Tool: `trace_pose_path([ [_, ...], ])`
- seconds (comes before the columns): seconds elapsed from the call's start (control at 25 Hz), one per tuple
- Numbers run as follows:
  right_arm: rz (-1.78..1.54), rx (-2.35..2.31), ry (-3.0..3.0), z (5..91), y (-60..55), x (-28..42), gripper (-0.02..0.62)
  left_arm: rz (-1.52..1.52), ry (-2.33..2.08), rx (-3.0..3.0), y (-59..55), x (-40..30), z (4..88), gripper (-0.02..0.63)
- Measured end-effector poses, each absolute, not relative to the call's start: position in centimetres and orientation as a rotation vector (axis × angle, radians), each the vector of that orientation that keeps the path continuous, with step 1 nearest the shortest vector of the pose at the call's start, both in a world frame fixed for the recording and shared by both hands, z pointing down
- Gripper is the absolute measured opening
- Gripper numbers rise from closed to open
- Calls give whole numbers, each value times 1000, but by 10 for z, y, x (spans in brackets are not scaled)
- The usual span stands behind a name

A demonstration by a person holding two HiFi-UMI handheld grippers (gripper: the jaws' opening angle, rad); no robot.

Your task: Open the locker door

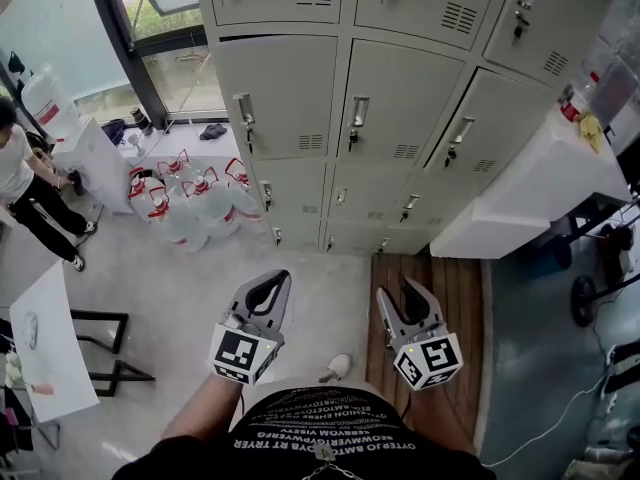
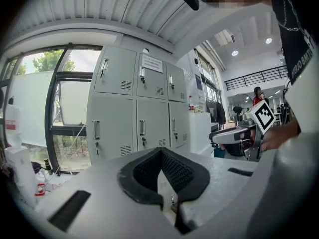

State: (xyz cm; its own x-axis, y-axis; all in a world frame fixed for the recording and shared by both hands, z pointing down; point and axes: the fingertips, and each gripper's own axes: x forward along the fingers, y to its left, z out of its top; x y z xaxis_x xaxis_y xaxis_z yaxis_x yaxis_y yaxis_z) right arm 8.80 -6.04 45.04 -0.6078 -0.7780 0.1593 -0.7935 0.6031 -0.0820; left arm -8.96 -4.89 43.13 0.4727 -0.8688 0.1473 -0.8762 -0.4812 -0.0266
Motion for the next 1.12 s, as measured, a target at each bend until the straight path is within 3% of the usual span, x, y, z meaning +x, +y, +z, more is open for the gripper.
trace_pose_path([
  [0.48, 259, 1208, -2775, 459, -128, 130, 137, 215, -1570, 2655, -111, -20, 431, -8],
  [1.12, 355, 1223, -2735, 479, -187, 106, 135, 227, -1476, 2669, -181, -37, 446, -8],
])
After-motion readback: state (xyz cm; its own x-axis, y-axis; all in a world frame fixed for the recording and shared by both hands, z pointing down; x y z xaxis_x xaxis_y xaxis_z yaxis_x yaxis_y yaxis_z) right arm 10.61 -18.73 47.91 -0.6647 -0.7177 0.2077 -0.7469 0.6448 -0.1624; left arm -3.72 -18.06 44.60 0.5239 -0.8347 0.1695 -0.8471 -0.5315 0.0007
